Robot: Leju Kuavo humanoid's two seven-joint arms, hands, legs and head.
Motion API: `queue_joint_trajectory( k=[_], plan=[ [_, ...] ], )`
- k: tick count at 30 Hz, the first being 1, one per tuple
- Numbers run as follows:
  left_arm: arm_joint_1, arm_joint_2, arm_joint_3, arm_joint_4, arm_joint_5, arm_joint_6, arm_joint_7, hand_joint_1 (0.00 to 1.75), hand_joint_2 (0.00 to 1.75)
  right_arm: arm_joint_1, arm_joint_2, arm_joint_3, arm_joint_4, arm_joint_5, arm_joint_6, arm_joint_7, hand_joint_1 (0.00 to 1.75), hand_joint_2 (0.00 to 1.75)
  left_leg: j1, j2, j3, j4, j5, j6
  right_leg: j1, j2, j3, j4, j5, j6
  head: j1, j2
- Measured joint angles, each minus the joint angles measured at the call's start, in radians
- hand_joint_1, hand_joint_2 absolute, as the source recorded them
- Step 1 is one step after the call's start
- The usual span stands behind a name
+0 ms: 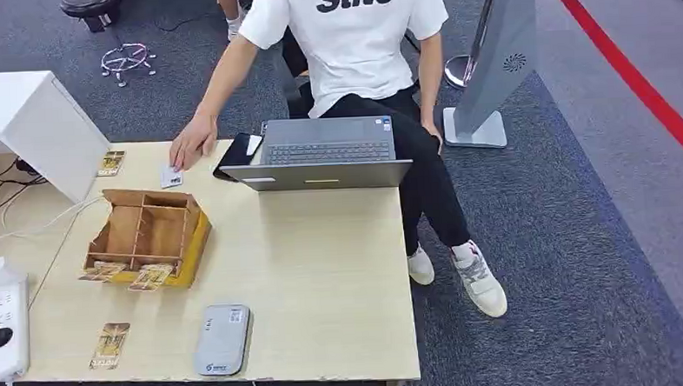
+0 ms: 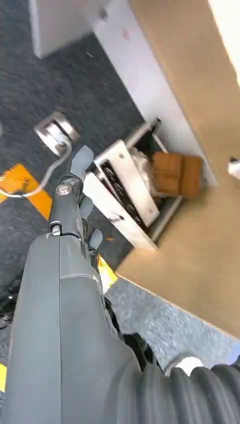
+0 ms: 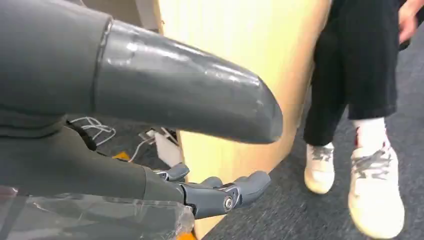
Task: Pass the card to the sensor for recognition and then transmit it.
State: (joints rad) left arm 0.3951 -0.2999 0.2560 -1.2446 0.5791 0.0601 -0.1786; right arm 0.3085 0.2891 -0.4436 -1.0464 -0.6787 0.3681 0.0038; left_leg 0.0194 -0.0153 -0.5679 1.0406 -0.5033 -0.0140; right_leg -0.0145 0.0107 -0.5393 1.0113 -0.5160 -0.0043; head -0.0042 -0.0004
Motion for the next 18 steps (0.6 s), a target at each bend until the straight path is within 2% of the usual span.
queue_joint_trajectory(
  k=[1,15,18],
  plan=[
    [0.008,-0.004,0.000,-0.021,-0.005,0.028,0.003,0.00,1.75,0.000,0.004,-0.006,-0.005,0.005,0.006,0.000,0.00,1.75,0.000,0.000,0.000,0.000,0.000,0.000,0.000,0.000,0.000,0.000,0.000,0.000,0.000,0.000],
    [0.115,-0.043,-0.065,-0.309,-0.180,0.403,0.149,0.00,1.75,0.010,0.037,-0.043,-0.068,0.052,0.043,0.005,0.00,1.75,0.000,0.000,0.000,0.000,0.000,0.000,0.000,0.000,0.000,0.000,0.000,0.000,0.000,0.000],
    [0.135,-0.048,-0.068,-0.349,-0.230,0.439,0.161,0.00,1.75,0.030,0.044,-0.029,-0.099,0.037,0.037,0.004,0.00,1.75,0.000,0.000,0.000,0.000,0.000,0.000,0.000,0.000,0.000,0.000,0.000,0.000,0.000,0.000]
  ],
)
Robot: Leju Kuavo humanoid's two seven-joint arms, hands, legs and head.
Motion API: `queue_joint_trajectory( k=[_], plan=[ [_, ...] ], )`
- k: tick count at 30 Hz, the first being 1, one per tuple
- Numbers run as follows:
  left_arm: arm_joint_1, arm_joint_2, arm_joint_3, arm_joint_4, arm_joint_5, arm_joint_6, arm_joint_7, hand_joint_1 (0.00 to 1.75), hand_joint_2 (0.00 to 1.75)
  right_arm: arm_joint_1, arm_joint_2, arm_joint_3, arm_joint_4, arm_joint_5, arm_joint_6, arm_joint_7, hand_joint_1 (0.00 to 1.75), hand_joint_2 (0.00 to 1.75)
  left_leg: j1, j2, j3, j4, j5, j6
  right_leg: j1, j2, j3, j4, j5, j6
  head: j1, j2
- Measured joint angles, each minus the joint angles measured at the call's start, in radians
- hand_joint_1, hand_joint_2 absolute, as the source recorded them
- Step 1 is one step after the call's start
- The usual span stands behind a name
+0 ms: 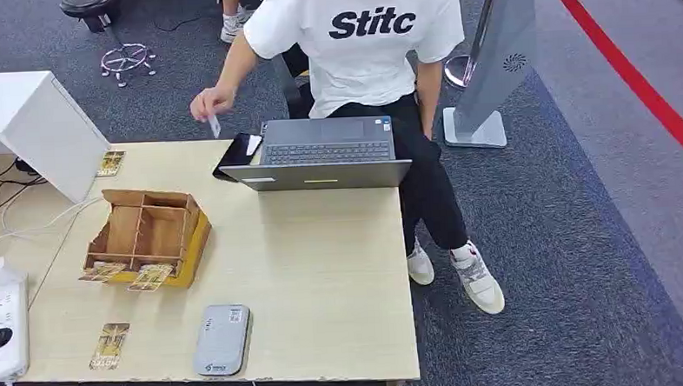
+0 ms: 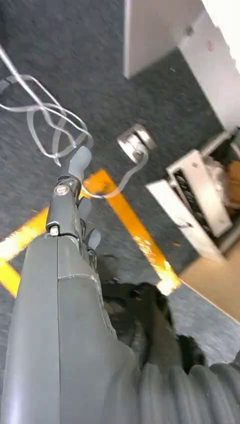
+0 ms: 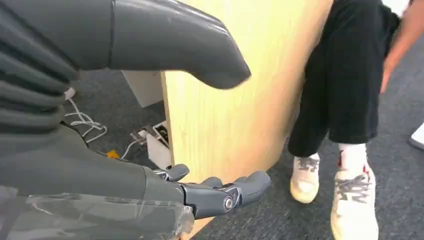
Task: Pass the card to the sensor for recognition and then transmit it.
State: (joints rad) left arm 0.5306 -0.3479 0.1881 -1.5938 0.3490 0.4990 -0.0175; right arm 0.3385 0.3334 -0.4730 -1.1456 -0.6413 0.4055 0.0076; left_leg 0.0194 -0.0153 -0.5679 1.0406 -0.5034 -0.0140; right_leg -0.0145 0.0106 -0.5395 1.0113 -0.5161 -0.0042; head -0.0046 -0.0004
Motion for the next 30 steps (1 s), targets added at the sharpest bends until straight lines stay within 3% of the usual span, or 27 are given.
queue_joint_trajectory(
  k=[9,14,17,19,20,21,24,25,28,30],
  plan=[
    [-0.002,-0.002,0.026,-0.005,-0.108,-0.058,-0.105,0.00,1.75,0.071,0.005,0.089,-0.104,-0.102,-0.095,-0.049,0.00,1.75,0.000,0.000,0.000,0.000,0.000,0.000,0.000,0.000,0.000,0.000,0.000,0.000,0.000,0.000],
    [-0.002,-0.002,0.031,-0.005,-0.119,-0.061,-0.120,0.00,1.75,0.086,0.005,0.110,-0.130,-0.109,-0.106,-0.052,0.00,1.75,0.000,0.000,0.000,0.000,0.000,0.000,0.000,0.000,0.000,0.000,0.000,0.000,0.000,0.000],
    [-0.010,-0.003,0.037,-0.004,-0.135,-0.112,-0.235,0.00,1.75,0.102,0.005,0.122,-0.147,-0.142,-0.114,-0.042,0.00,1.75,0.000,-0.001,0.000,0.000,0.000,0.000,0.000,-0.001,0.000,0.000,0.000,0.000,0.000,0.000],
    [-0.032,-0.003,0.066,0.007,-0.133,-0.181,-0.382,0.00,1.75,0.121,0.005,0.134,-0.170,-0.172,-0.142,-0.044,0.00,1.75,0.000,-0.001,-0.001,0.000,0.000,0.000,0.000,-0.001,0.000,0.000,0.000,0.000,0.000,0.000],
    [-0.045,-0.002,0.082,0.006,-0.108,-0.205,-0.427,0.00,1.75,0.134,0.005,0.137,-0.184,-0.178,-0.153,-0.048,0.00,1.75,0.000,-0.001,-0.001,0.000,0.000,0.000,0.000,-0.001,0.000,0.000,0.000,0.000,0.000,0.000],
    [-0.052,-0.001,0.141,-0.030,-0.106,-0.298,-0.437,0.00,1.75,0.145,0.005,0.138,-0.208,-0.188,-0.158,-0.048,0.00,1.75,0.001,0.000,0.000,0.000,0.000,0.000,0.000,0.000,0.000,0.000,0.000,0.000,0.001,0.000],
    [-0.117,0.003,0.363,-0.134,-0.141,-0.646,-0.337,0.00,1.75,0.176,0.005,0.137,-0.251,-0.208,-0.164,-0.042,0.00,1.75,0.001,0.001,0.000,-0.001,0.000,0.000,0.001,0.000,-0.001,0.000,0.000,0.000,0.001,0.000],
    [-0.126,0.005,0.415,-0.180,-0.146,-0.697,-0.322,0.00,1.75,0.180,0.005,0.137,-0.259,-0.210,-0.168,-0.043,0.00,1.75,0.002,0.002,0.000,-0.001,0.000,0.000,0.001,0.002,-0.001,0.001,0.000,-0.001,0.001,0.000],
    [-0.123,0.005,0.449,-0.332,-0.183,-0.687,-0.320,0.00,1.75,0.197,0.005,0.138,-0.280,-0.206,-0.172,-0.046,0.00,1.75,0.001,0.003,0.001,-0.001,0.000,0.000,0.001,0.004,-0.001,0.000,0.000,0.000,-0.006,0.000],
    [-0.139,0.003,0.443,-0.386,-0.197,-0.750,-0.353,0.00,1.75,0.197,0.005,0.138,-0.285,-0.195,-0.162,-0.042,0.00,1.75,0.001,0.001,0.000,-0.001,0.000,0.000,0.001,0.001,-0.001,0.000,0.000,0.000,-0.001,0.000]
  ],
)
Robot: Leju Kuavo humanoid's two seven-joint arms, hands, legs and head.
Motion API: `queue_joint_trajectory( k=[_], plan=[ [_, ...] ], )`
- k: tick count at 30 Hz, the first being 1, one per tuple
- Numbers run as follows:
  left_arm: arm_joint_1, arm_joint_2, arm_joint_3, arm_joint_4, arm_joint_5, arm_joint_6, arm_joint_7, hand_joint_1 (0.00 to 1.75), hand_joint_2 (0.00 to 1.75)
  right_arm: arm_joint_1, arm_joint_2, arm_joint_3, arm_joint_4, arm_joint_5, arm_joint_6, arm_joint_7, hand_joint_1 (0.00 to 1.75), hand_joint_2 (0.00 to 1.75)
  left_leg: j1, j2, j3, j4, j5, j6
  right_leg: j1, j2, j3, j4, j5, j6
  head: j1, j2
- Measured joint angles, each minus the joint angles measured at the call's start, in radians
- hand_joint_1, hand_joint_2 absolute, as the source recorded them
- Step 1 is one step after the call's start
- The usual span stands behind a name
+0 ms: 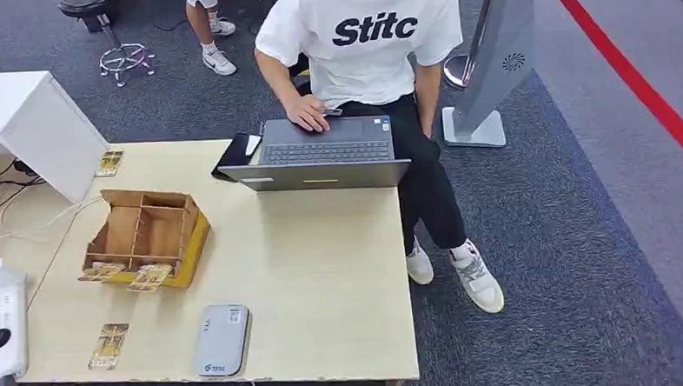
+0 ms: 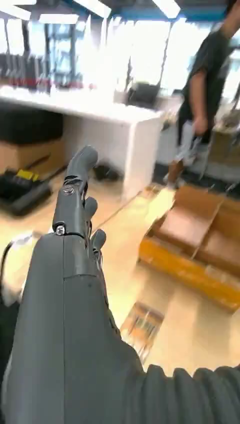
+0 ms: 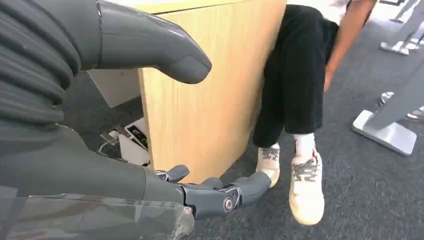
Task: Pass the card to the sensor for recognition and then transmit it.
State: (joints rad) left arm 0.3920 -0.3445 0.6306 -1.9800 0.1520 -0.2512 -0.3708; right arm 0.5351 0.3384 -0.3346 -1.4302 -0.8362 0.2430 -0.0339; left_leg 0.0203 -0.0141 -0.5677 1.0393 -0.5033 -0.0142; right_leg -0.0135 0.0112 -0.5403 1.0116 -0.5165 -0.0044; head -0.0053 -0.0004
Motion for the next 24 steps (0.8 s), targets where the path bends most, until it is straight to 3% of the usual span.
queue_joint_trajectory(
  k=[2,6,8,10,12,13,15,16,17,20,24],
  plan=[
    [-0.024,-0.002,-0.001,-0.030,-0.054,-0.064,-0.057,0.00,1.75,-0.001,0.000,0.000,0.001,0.011,0.011,0.000,0.00,1.75,0.000,0.000,0.000,0.000,0.000,0.000,0.000,0.000,0.000,0.000,0.000,0.000,0.000,0.000],
    [-0.063,0.012,-0.097,-0.159,-0.477,0.041,-0.092,0.00,1.75,-0.008,0.000,-0.016,0.006,0.042,0.039,0.021,0.00,1.75,-0.002,-0.001,0.000,0.001,0.001,0.002,-0.002,-0.001,0.000,0.000,0.001,0.001,0.000,0.000],
    [-0.102,0.069,-0.140,-0.149,-0.714,0.102,-0.059,0.00,1.75,-0.025,0.000,-0.032,0.017,0.078,0.081,0.048,0.00,1.75,-0.002,0.000,0.001,0.001,0.001,0.002,-0.002,0.000,0.000,0.000,0.002,0.001,0.002,0.000],
    [-0.157,0.142,-0.170,-0.092,-0.792,0.161,-0.057,0.00,1.75,-0.043,0.000,-0.064,0.040,0.106,0.130,0.068,0.00,1.75,-0.001,0.000,0.001,0.000,0.002,0.001,-0.002,0.001,0.000,0.000,0.002,0.000,-0.001,0.000],
    [-0.187,0.187,-0.190,-0.067,-0.840,0.183,-0.054,0.00,1.75,-0.056,0.000,-0.090,0.054,0.119,0.138,0.070,0.00,1.75,0.000,0.000,0.002,0.000,0.003,0.000,-0.001,0.001,-0.001,0.001,0.002,0.000,-0.002,0.000],
    [-0.206,0.197,-0.214,-0.071,-0.910,0.174,-0.015,0.00,1.75,-0.061,0.000,-0.100,0.060,0.131,0.139,0.072,0.00,1.75,0.000,0.000,0.002,0.001,0.005,0.000,-0.001,0.001,-0.001,0.001,0.002,0.000,-0.002,0.000],
    [-0.287,0.234,-0.319,-0.089,-1.189,0.134,0.198,0.00,1.75,-0.083,0.000,-0.127,0.077,0.181,0.162,0.097,0.00,1.75,0.000,-0.005,-0.001,0.001,0.007,0.002,-0.001,-0.004,-0.002,0.000,0.003,0.001,0.000,0.000],
    [-0.339,0.280,-0.386,-0.083,-1.311,0.126,0.293,0.00,1.75,-0.103,0.000,-0.140,0.091,0.207,0.188,0.106,0.00,1.75,0.000,-0.005,-0.003,0.001,0.008,0.002,-0.001,-0.005,-0.002,0.000,0.004,0.000,0.004,0.000],
    [-0.401,0.325,-0.448,-0.055,-1.395,0.123,0.349,0.00,1.75,-0.124,0.000,-0.159,0.111,0.239,0.224,0.111,0.00,1.75,0.000,-0.004,-0.003,0.001,0.008,0.001,-0.001,-0.004,-0.003,0.000,0.006,-0.001,0.004,0.000],
    [-0.567,0.474,-0.573,0.112,-1.457,0.164,0.365,0.00,1.75,-0.183,0.000,-0.229,0.189,0.331,0.324,0.118,0.00,1.75,-0.001,-0.002,-0.002,0.000,0.011,-0.001,-0.001,-0.001,-0.004,0.001,0.009,-0.001,0.001,0.000],
    [-0.688,0.580,-0.674,0.278,-1.507,0.231,0.347,0.00,1.75,-0.225,0.000,-0.304,0.260,0.384,0.379,0.108,0.00,1.75,0.000,0.003,-0.003,0.000,0.012,-0.001,-0.001,0.005,-0.005,0.002,0.011,-0.001,0.001,0.000]
  ],
)
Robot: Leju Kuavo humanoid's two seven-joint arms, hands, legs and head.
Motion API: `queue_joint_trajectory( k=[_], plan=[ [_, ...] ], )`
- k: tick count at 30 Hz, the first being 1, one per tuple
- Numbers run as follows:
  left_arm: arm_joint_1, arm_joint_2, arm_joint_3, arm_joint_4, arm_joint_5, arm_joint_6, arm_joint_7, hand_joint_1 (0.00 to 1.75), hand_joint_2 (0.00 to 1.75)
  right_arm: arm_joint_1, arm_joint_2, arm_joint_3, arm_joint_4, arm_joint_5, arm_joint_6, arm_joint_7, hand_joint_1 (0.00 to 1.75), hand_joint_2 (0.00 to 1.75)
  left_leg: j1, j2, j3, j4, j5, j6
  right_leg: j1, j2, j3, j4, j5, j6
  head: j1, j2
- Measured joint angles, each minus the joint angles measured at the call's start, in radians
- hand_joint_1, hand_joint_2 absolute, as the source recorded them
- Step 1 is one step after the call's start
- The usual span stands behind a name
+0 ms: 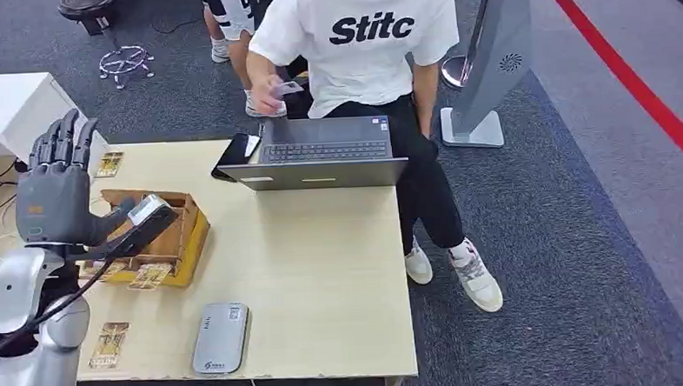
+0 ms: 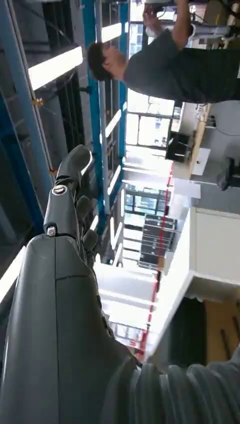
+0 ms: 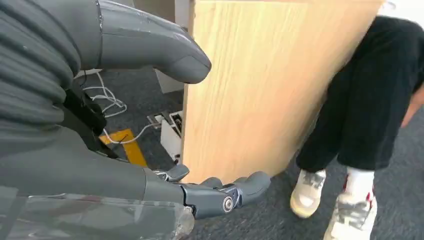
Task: Pass the card to the sensor for recognition and then transmit it.
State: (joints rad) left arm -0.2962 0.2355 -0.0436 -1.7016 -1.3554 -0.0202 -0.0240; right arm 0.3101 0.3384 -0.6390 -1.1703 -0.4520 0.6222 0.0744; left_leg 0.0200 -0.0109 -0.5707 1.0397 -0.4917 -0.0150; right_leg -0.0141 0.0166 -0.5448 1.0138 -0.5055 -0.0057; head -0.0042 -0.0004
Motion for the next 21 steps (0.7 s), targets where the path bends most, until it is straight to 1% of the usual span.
queue_joint_trajectory(
  k=[2,6,11,18,19,21],
  plan=[
    [-0.022,0.028,-0.037,0.030,-0.011,0.006,0.000,0.00,1.75,-0.004,0.000,-0.015,0.016,0.003,0.002,-0.005,0.00,1.75,0.000,0.000,0.000,0.000,0.000,0.000,0.000,0.001,-0.001,0.000,0.000,0.000,0.000,0.000],
    [-0.067,0.062,-0.099,0.064,-0.025,0.005,0.002,0.00,1.75,-0.016,0.000,-0.026,0.039,-0.002,-0.001,-0.008,0.00,1.75,-0.001,0.000,-0.003,0.000,-0.001,0.001,0.000,0.000,-0.002,-0.001,0.000,0.000,0.002,0.000],
    [-0.084,0.080,-0.127,0.077,-0.027,0.004,0.004,0.00,1.75,-0.018,0.000,-0.035,0.054,-0.003,-0.001,-0.010,0.00,1.75,-0.001,0.001,-0.004,0.000,-0.001,0.001,-0.001,0.001,-0.004,-0.001,0.000,0.000,0.000,0.000],
    [-0.092,0.086,-0.146,0.094,-0.027,0.003,0.006,0.00,1.75,-0.019,0.000,-0.035,0.069,-0.019,-0.007,-0.015,0.00,1.75,-0.001,0.000,-0.004,0.000,-0.001,0.001,-0.001,0.000,-0.004,-0.001,0.000,0.000,0.000,0.000],
    [-0.092,0.086,-0.148,0.095,-0.027,0.004,0.006,1.75,1.75,-0.019,0.000,-0.035,0.071,-0.020,-0.007,-0.016,0.00,1.75,-0.001,0.000,-0.004,0.000,-0.001,0.001,-0.001,0.001,-0.004,-0.001,0.000,0.000,0.000,0.000],
    [-0.092,0.086,-0.152,0.098,-0.022,0.006,0.006,1.75,1.75,-0.020,0.000,-0.035,0.073,-0.023,-0.011,-0.016,0.00,1.75,-0.001,0.000,-0.004,0.000,-0.001,0.001,0.000,0.000,-0.003,-0.001,0.000,0.000,0.000,0.000]
  ],
)
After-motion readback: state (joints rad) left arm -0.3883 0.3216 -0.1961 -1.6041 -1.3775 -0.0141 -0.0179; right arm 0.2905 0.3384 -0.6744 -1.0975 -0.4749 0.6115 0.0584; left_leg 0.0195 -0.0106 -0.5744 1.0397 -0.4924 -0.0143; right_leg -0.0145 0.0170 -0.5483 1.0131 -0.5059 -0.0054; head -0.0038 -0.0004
